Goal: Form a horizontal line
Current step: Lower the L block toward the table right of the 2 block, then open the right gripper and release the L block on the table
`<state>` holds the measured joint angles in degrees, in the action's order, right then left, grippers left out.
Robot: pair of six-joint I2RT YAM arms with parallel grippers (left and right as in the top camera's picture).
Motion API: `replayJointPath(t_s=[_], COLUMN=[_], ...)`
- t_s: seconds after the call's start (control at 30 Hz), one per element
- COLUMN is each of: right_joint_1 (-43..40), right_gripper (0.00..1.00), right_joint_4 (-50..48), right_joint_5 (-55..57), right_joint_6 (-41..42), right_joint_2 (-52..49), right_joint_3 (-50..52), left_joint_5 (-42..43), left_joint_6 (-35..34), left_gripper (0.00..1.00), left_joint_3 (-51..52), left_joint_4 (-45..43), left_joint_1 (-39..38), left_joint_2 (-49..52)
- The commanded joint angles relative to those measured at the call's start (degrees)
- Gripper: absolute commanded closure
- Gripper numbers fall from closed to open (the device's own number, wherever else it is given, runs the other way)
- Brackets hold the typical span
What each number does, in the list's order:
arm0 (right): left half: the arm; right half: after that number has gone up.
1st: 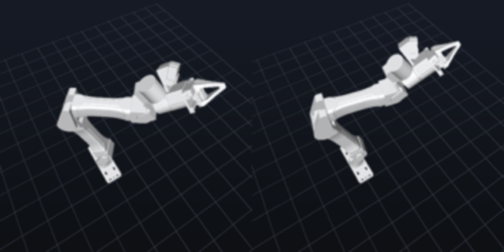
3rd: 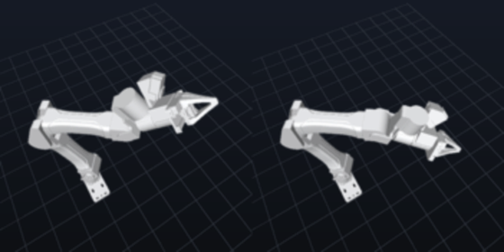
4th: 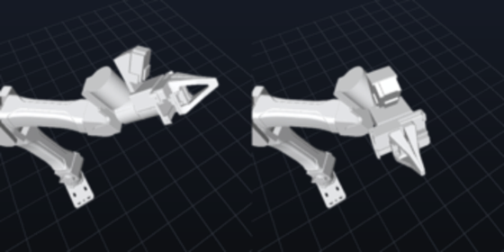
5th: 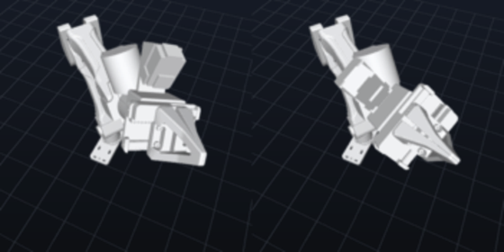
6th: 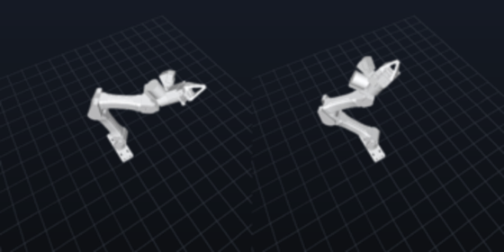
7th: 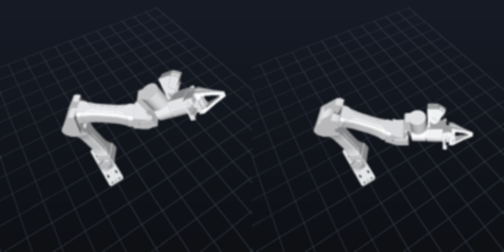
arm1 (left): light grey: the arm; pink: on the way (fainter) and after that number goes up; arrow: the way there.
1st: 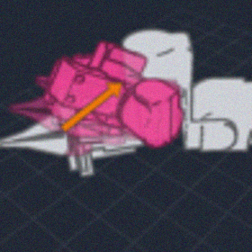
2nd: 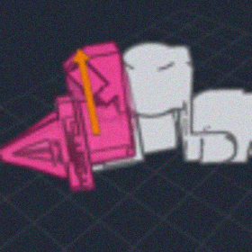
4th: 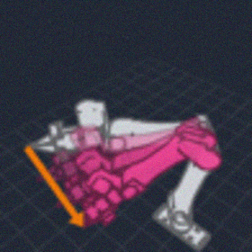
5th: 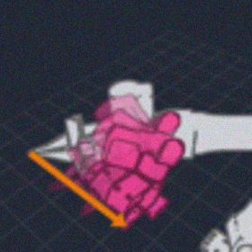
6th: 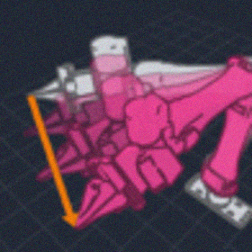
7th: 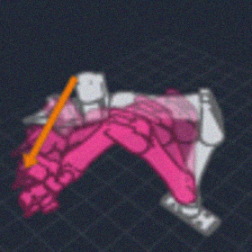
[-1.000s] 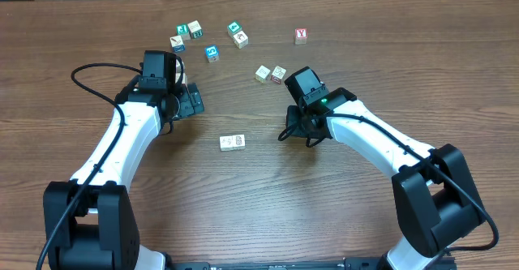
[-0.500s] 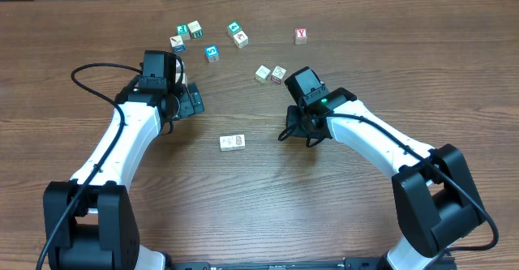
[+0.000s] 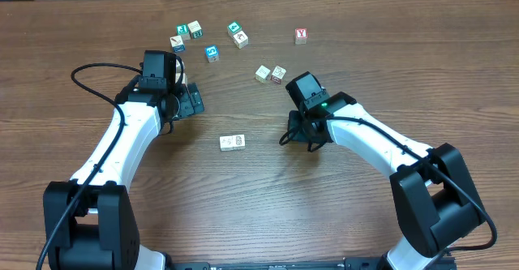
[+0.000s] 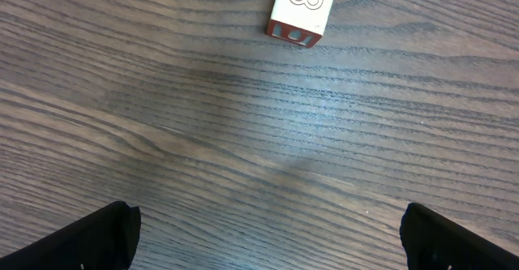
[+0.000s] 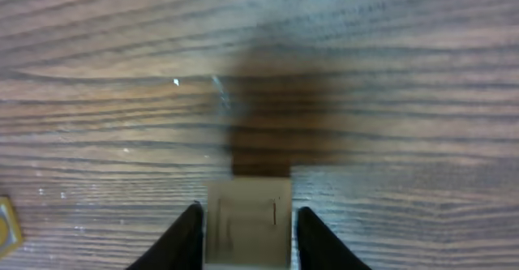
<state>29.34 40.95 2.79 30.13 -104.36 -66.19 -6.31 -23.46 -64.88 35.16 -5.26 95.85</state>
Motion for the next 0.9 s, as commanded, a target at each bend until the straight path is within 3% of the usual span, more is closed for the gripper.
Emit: replayJointPath(t_s=[0.0, 0.2, 0.87], right_joint_1=[0.02, 0.0, -0.15], right_gripper=[0.54, 0.44, 0.45], right_joint_4=[-0.61, -1.73, 0.5], right_joint_5=[0.11, 0.24, -6.4], right_joint_6=[-0.46, -0.44, -0.44], right_joint_2=[0.61, 0.61, 0.61], right_joint_3=[1.07, 1.31, 1.31], left_joint_5=[-0.7, -0.7, -0.7], left_joint_6=[0.57, 0.57, 0.57], left_gripper=[0.0, 0.0, 0.0], left_joint_3=[-0.63, -0.63, -0.63], left_joint_4=[-0.02, -0.02, -0.02], left_joint_1=[0.0, 0.0, 0.0], left_joint_2=[-1.01, -1.01, -1.01])
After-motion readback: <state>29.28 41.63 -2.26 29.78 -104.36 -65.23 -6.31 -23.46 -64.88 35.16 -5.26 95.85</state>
